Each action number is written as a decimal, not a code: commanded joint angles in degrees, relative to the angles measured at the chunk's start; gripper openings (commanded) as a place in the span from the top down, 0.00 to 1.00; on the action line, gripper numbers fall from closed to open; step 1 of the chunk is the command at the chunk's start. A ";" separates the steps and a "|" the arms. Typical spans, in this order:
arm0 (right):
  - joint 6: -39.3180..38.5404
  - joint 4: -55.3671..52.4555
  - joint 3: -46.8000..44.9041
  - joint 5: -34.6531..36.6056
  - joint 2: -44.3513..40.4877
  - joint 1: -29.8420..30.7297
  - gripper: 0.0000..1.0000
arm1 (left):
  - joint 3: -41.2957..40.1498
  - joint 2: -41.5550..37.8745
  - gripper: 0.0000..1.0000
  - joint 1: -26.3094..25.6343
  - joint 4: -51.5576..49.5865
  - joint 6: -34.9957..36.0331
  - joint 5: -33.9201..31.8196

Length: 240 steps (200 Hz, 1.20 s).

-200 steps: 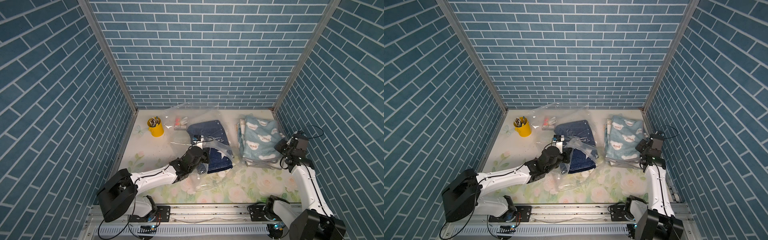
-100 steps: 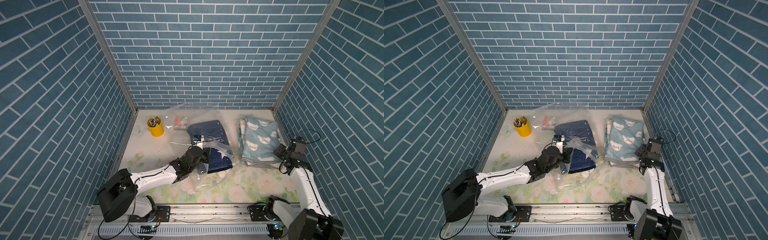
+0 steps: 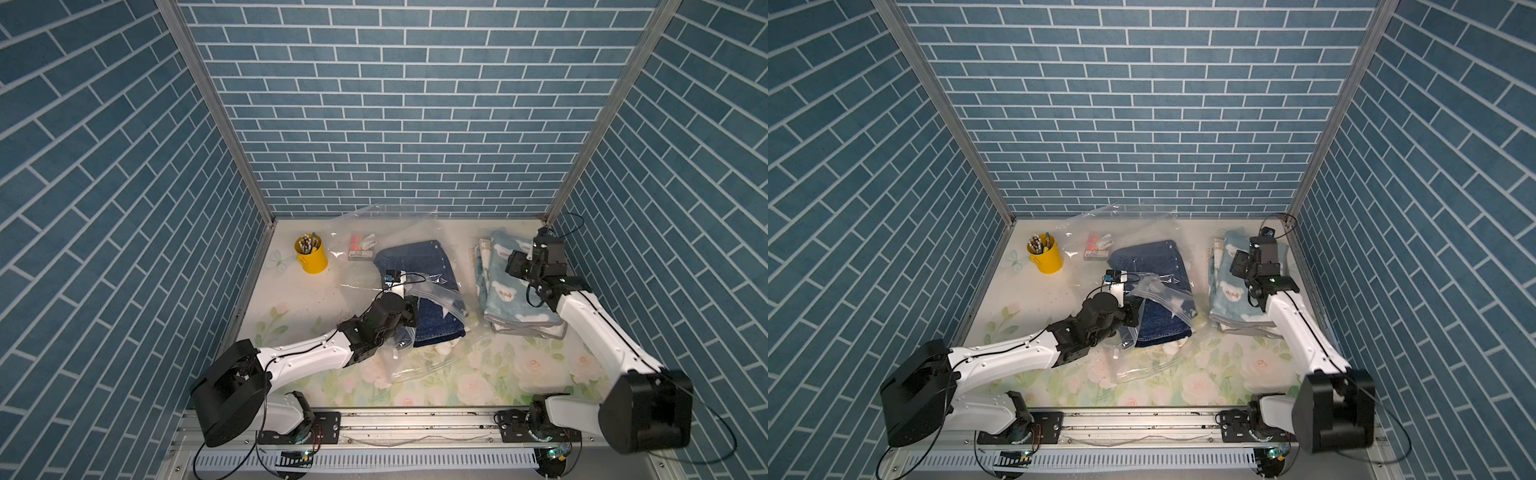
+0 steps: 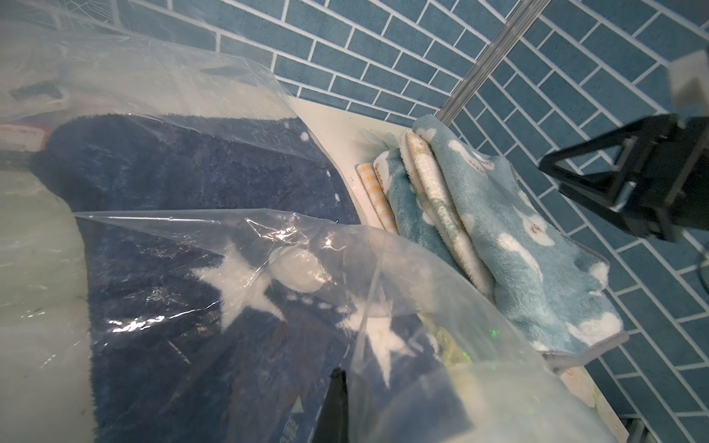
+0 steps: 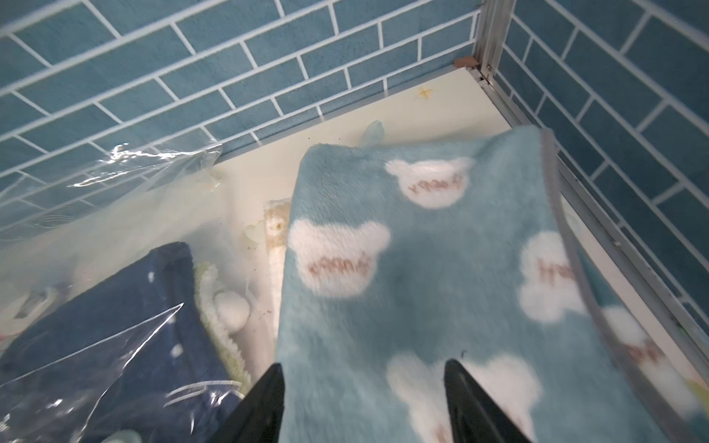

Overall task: Take the blanket out of the vacuum bag
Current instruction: Place the blanket at the center of the board.

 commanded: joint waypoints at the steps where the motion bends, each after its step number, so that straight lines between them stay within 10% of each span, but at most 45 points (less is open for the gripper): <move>1: -3.70 3.93 8.02 3.74 10.05 0.12 0.31 | 0.76 -0.95 1.00 0.44 -2.74 -0.17 -1.24; 83: -6.14 2.87 18.82 -0.18 27.25 0.71 0.37 | 2.54 0.66 1.00 0.53 -4.83 0.99 -2.41; 136: -6.22 5.96 18.48 -2.95 24.30 1.36 1.00 | 3.25 2.02 1.00 0.52 -4.92 1.16 -2.03; 240: -6.01 6.13 16.99 -3.56 21.35 2.43 1.00 | 3.43 2.72 1.00 0.52 -4.76 0.69 -1.50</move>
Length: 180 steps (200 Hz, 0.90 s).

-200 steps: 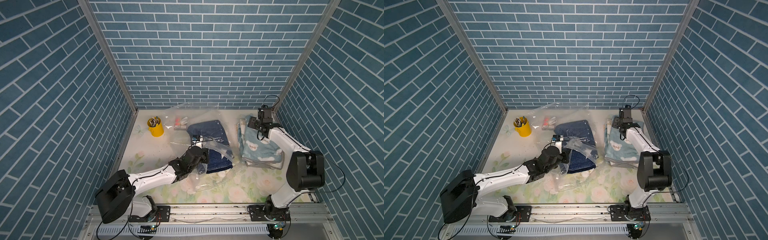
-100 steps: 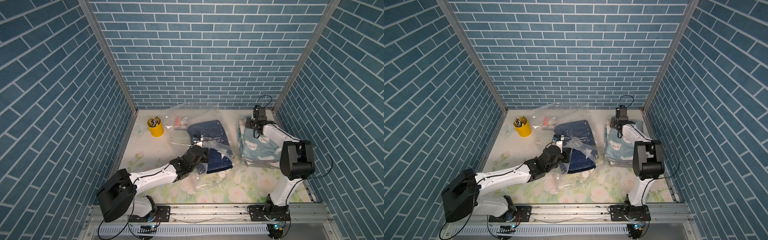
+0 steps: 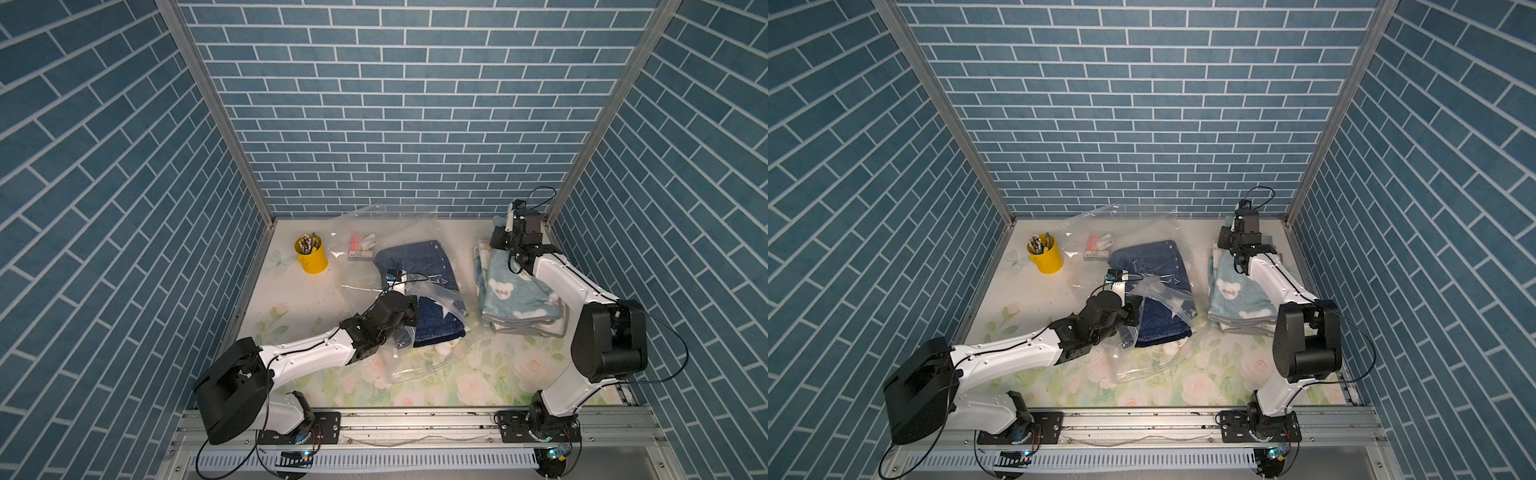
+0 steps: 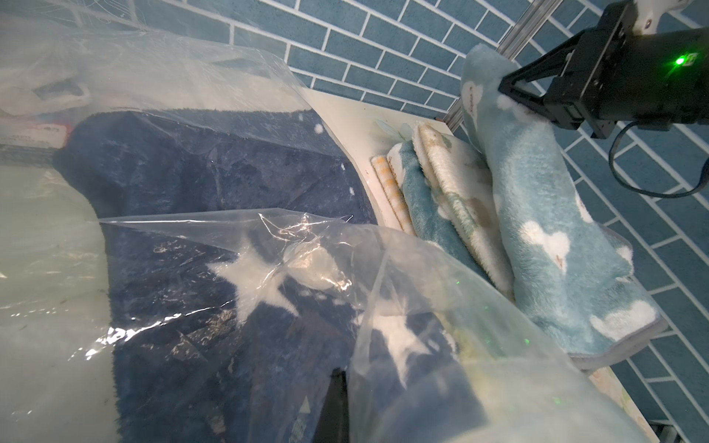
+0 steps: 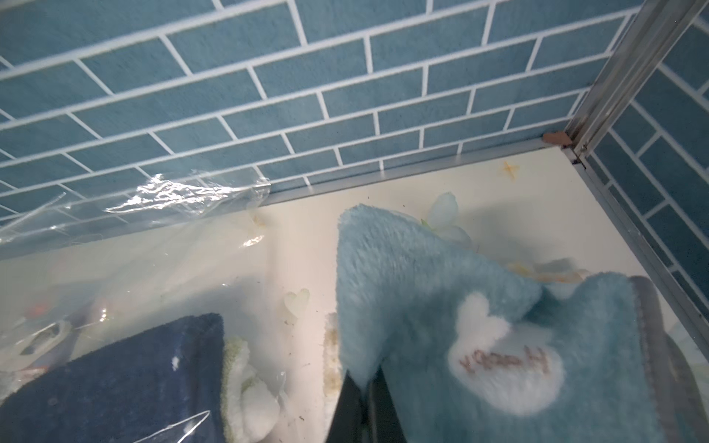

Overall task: Take the blanket out of the vacuum bag
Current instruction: Place the blanket at the center of the board.

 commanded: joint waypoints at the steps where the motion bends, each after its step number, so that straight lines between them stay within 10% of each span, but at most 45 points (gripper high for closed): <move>1: -0.37 -3.07 2.37 1.63 4.03 0.23 0.99 | 1.44 1.52 1.00 0.52 -1.30 0.29 -0.16; 44: 1.34 -2.55 -0.64 6.56 4.72 0.22 0.42 | 1.13 1.94 1.00 0.52 -1.80 0.13 0.51; 115: -1.04 -8.28 -0.16 10.62 -8.01 -1.96 0.29 | 0.38 1.10 1.00 0.52 -0.96 -0.07 0.32; 180: -1.66 -4.25 -4.19 -11.75 -1.60 -19.75 0.36 | 1.58 2.30 1.00 0.52 -0.14 1.18 1.21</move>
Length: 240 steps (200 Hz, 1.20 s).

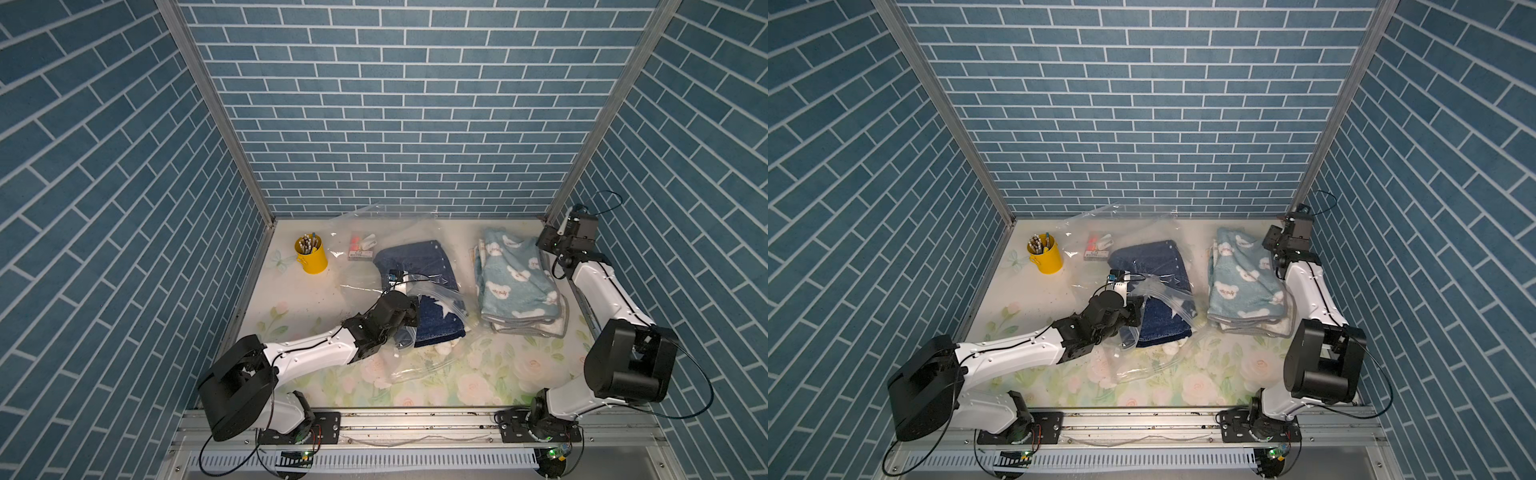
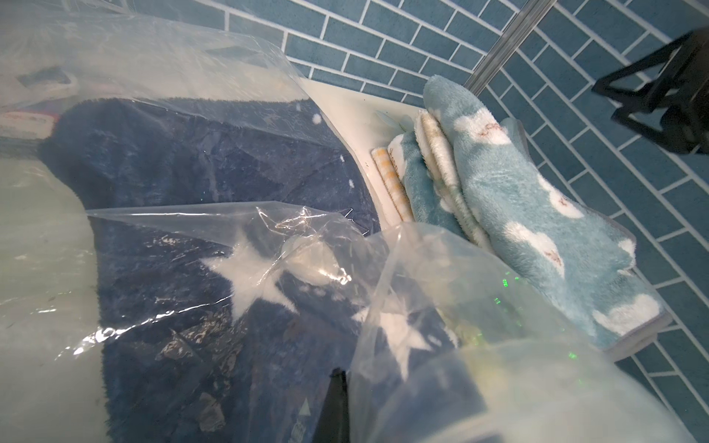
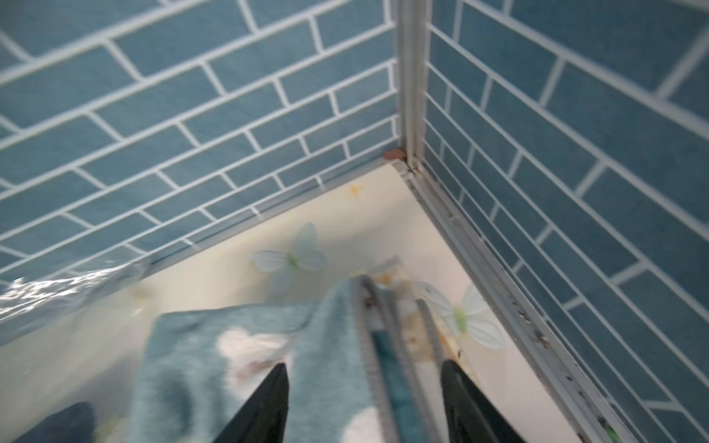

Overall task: Take the blanket out of the vacuum bag
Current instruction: Place the blanket at the center of the board.

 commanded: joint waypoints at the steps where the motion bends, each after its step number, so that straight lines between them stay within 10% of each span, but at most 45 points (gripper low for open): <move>1: -1.64 -0.32 -0.47 -9.31 4.47 -0.11 0.36 | 1.23 1.02 1.00 0.52 -0.39 1.22 0.56; 50: -1.29 -0.22 0.08 -11.58 10.07 -1.51 0.38 | 0.76 1.04 1.00 0.93 -0.48 2.86 0.61; 91: 0.22 0.34 -1.60 -9.51 7.52 -1.12 0.89 | 0.93 1.22 1.00 2.02 -0.35 3.17 1.73; 112: 0.97 0.52 -2.80 -4.54 3.32 -0.39 1.00 | 0.94 1.55 1.00 2.10 -0.13 3.03 2.03; 240: 1.23 2.67 -0.09 4.80 10.32 -1.98 1.00 | 1.47 1.71 1.00 2.13 -0.61 2.02 3.47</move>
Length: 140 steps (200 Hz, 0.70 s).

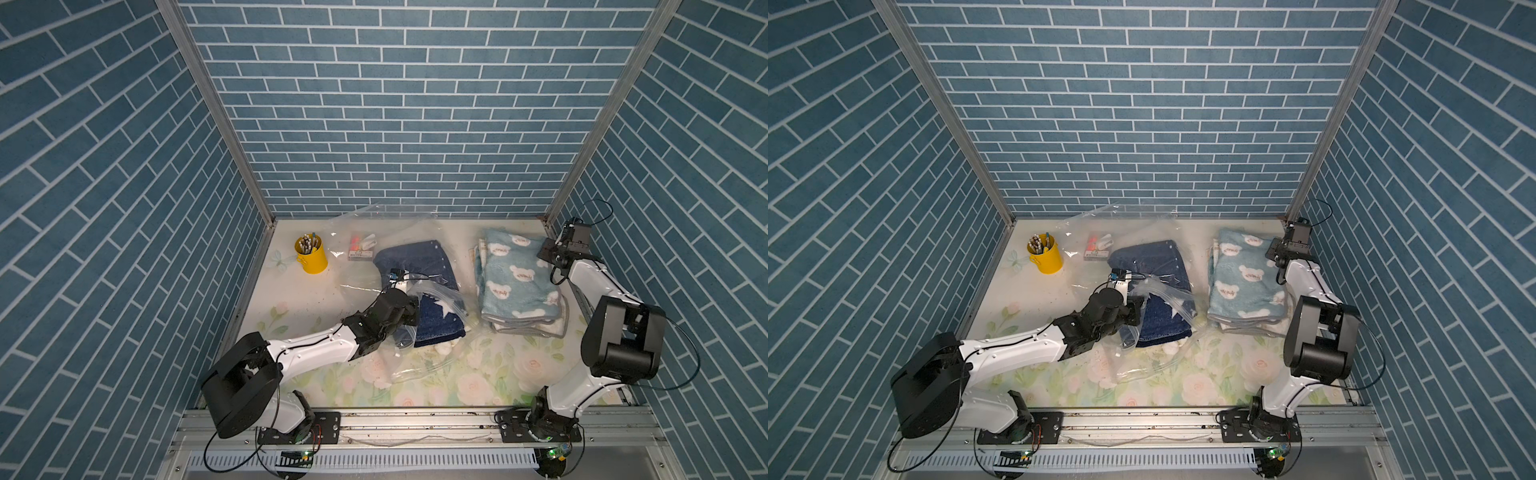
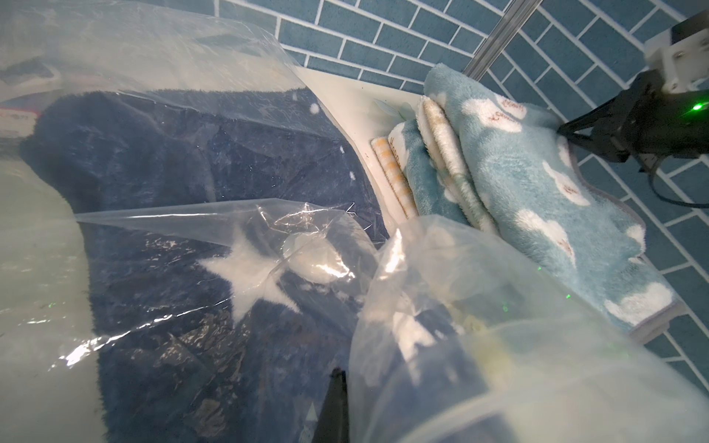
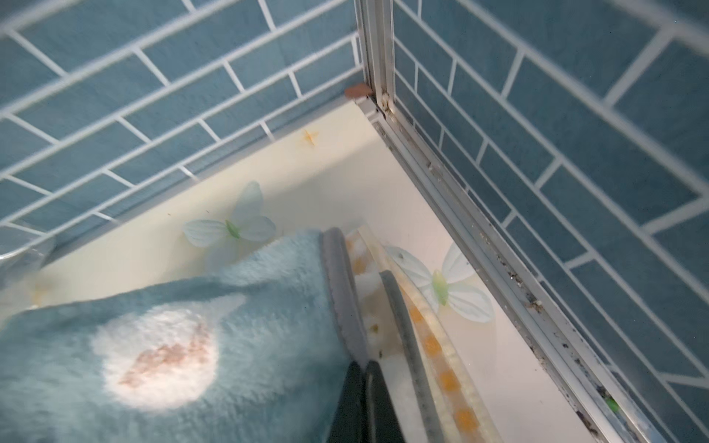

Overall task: Take the blanket out of the vacuum bag
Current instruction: Place the blanket at the center of the board.

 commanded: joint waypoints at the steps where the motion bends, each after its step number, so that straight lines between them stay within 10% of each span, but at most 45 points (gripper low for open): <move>1: 0.72 1.62 0.28 2.22 1.97 -0.85 1.00 | 1.25 0.48 1.00 0.55 -0.70 0.19 0.44; 40: 1.93 4.54 -1.45 3.88 2.11 -1.57 1.00 | 1.33 0.29 1.00 0.57 -0.79 0.31 0.13; 87: 1.97 0.99 -0.54 -0.58 -2.88 0.96 0.49 | 0.83 -1.03 1.00 0.57 -1.65 0.31 -0.65; 140: 0.21 -5.06 -5.58 9.05 -17.02 11.42 0.34 | -1.34 -4.95 0.99 0.56 -2.79 0.05 -2.55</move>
